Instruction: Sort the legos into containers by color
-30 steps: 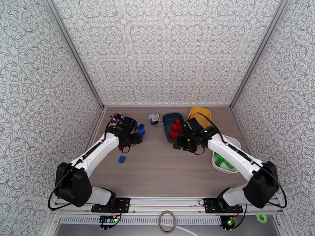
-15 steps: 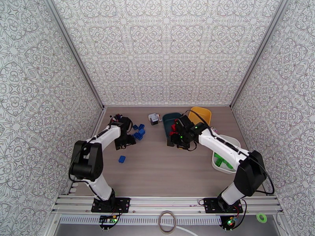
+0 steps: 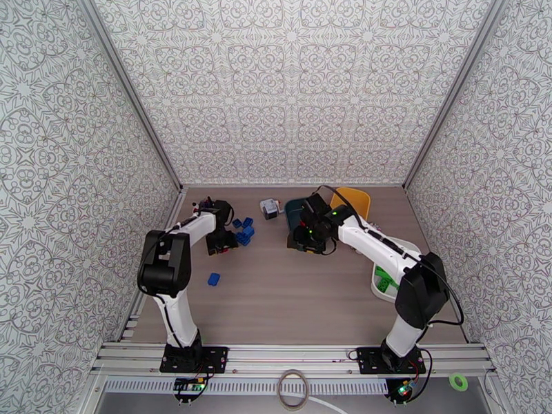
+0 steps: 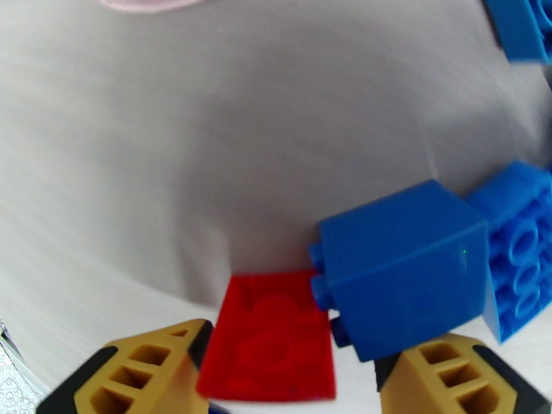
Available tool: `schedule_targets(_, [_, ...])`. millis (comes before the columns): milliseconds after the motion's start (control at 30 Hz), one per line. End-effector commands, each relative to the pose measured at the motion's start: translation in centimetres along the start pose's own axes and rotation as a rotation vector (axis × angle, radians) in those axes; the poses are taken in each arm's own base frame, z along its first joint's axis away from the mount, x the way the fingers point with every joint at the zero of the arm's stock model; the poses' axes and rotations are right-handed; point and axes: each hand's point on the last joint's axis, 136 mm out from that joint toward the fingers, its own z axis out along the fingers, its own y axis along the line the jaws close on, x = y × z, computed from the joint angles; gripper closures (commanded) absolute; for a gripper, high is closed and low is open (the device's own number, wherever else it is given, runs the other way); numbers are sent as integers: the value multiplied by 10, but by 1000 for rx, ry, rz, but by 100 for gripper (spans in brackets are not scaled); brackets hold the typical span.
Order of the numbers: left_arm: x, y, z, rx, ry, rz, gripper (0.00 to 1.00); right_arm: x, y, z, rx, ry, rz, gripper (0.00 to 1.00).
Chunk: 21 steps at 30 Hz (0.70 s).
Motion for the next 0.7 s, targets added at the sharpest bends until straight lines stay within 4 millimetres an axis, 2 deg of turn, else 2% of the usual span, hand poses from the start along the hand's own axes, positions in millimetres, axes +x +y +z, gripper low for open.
schedule_targets(0, [-15, -4, 1, 13, -18, 15, 40, -2, 0, -2, 15, 9, -3, 40])
schedule_targets(167, [-22, -10, -1, 26, -23, 26, 54, 0, -4, 0, 25, 14, 1, 40])
schedule_targets(267, [-21, -11, -5, 26, -32, 28, 59, 2, -5, -1, 27, 16, 0, 41])
schedule_targets(433, [-10, -14, -10, 26, -34, 34, 66, 2, -5, -6, 22, 3, -1, 41])
schedule_targets(667, [14, -26, -28, 48, -55, 32, 68, 3, -13, -18, 29, -29, -2, 41])
